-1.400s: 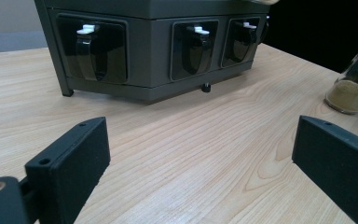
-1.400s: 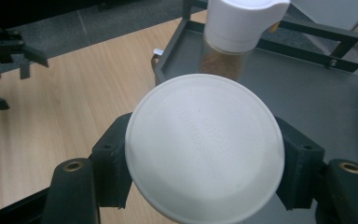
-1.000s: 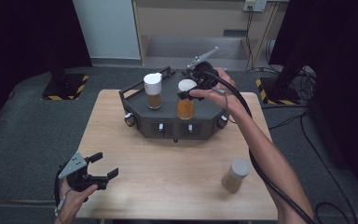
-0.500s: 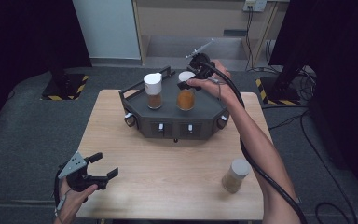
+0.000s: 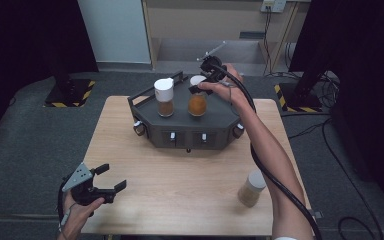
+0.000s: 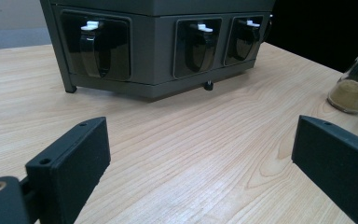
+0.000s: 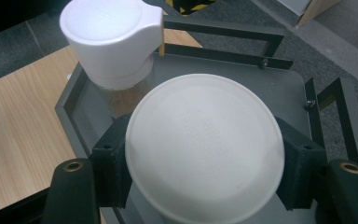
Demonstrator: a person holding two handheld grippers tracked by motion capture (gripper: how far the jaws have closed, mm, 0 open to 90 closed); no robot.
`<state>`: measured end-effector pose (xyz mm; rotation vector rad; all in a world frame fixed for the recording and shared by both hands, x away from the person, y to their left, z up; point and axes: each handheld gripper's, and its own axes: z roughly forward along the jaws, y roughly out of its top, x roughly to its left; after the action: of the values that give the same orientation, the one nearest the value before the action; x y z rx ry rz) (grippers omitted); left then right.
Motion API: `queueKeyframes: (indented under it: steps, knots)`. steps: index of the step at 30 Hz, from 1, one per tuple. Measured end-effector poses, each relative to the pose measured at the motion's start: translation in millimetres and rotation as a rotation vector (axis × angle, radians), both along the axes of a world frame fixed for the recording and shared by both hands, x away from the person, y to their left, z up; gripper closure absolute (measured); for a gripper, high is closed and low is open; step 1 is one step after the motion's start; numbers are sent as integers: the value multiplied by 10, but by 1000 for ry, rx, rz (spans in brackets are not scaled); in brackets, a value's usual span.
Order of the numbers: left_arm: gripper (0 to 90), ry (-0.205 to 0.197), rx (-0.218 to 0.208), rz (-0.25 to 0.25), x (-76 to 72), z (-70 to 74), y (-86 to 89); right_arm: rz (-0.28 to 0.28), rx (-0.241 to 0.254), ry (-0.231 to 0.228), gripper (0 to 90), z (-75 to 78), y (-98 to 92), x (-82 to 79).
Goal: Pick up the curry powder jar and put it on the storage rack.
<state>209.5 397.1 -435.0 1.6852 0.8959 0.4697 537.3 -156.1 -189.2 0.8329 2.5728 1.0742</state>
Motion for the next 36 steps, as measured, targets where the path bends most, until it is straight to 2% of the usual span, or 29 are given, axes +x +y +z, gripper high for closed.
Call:
queueKeyframes:
  steps: [5,12,20,32,35,36]
  knots:
    - [30,0,-3,0,0,-6,5,4,-18,8,342,-1,61,41]
    - [31,0,-4,0,-1,-7,8,5,-4,24,342,-56,72,97]
    - [31,0,-4,-2,-2,-7,10,6,-19,39,342,-73,118,133]
    - [31,-1,-4,-3,-5,-5,9,11,-6,33,336,-116,108,128]
    - [31,-1,-3,-4,-4,-5,7,6,63,54,234,-173,26,144]
    - [31,-2,-3,-4,-5,-5,6,0,57,40,189,-175,35,118]
